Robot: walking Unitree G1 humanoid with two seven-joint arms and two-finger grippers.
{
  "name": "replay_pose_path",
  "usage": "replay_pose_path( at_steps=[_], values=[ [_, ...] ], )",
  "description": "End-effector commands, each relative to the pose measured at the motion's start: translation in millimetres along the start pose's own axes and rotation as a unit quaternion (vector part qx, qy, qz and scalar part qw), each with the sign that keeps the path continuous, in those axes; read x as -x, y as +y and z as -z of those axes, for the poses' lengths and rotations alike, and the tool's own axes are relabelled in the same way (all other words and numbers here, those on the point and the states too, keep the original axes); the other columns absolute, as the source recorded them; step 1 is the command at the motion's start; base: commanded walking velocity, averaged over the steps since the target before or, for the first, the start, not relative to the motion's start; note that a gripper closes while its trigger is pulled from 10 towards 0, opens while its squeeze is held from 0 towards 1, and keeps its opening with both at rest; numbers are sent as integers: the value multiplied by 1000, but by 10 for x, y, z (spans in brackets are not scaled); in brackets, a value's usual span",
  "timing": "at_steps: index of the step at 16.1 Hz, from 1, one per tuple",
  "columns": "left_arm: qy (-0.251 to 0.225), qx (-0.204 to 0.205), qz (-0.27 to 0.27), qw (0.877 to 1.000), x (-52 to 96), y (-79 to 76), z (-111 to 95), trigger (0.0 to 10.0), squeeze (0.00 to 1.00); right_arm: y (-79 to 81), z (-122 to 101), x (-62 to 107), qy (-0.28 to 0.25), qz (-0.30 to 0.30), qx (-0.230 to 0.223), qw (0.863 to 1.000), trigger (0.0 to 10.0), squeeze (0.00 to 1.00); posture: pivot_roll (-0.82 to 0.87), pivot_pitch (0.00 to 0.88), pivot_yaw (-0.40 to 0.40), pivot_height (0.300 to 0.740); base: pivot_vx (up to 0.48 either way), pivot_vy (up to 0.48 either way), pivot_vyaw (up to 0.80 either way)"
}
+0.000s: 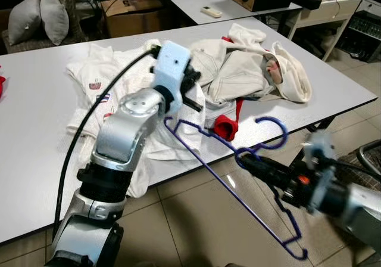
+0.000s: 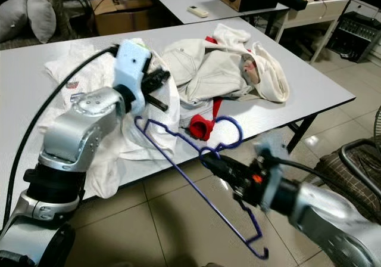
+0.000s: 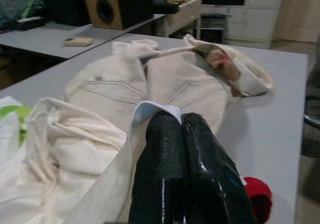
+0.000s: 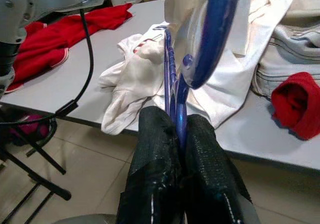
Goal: Hang hanger
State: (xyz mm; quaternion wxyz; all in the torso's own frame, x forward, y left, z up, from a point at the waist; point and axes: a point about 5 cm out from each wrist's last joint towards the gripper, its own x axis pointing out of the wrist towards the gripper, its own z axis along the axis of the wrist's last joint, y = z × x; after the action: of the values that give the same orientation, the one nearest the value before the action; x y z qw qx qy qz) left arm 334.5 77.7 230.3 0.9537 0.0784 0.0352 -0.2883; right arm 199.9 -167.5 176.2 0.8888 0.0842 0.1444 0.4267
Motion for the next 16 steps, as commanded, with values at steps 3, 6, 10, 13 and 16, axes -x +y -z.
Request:
replay_pose_path(
  at_steps=[3, 6, 10, 13, 16],
  values=[
    [8, -7, 8, 1000, 2, -41, -22, 10000, 0, -120, -29, -91, -12, 28, 10, 999, 10000, 0, -32, 0, -6, 740, 0, 0, 0],
    [12, 10, 30, 999, 13, -63, -15, 10000, 1000, -183, -30, -122, -18, 35, 9, 999, 10000, 0, -31, 0, -10, 740, 0, 0, 0],
    [-8, 55, 60, 997, 52, -118, -107, 10000, 1000, -267, 14, -134, -21, 61, 3, 998, 10000, 0, -29, 0, -12, 740, 0, 0, 0],
    [-8, 92, 108, 990, 124, -203, -132, 10000, 1000, -367, 38, -115, -26, 97, -4, 995, 10000, 0, -26, 0, -16, 740, 0, 0, 0],
    [-1, 88, 113, 990, 157, -205, -121, 10000, 1000, -394, 46, -101, -28, 104, -6, 994, 10000, 0, -25, 0, -17, 740, 0, 0, 0]
  ],
)
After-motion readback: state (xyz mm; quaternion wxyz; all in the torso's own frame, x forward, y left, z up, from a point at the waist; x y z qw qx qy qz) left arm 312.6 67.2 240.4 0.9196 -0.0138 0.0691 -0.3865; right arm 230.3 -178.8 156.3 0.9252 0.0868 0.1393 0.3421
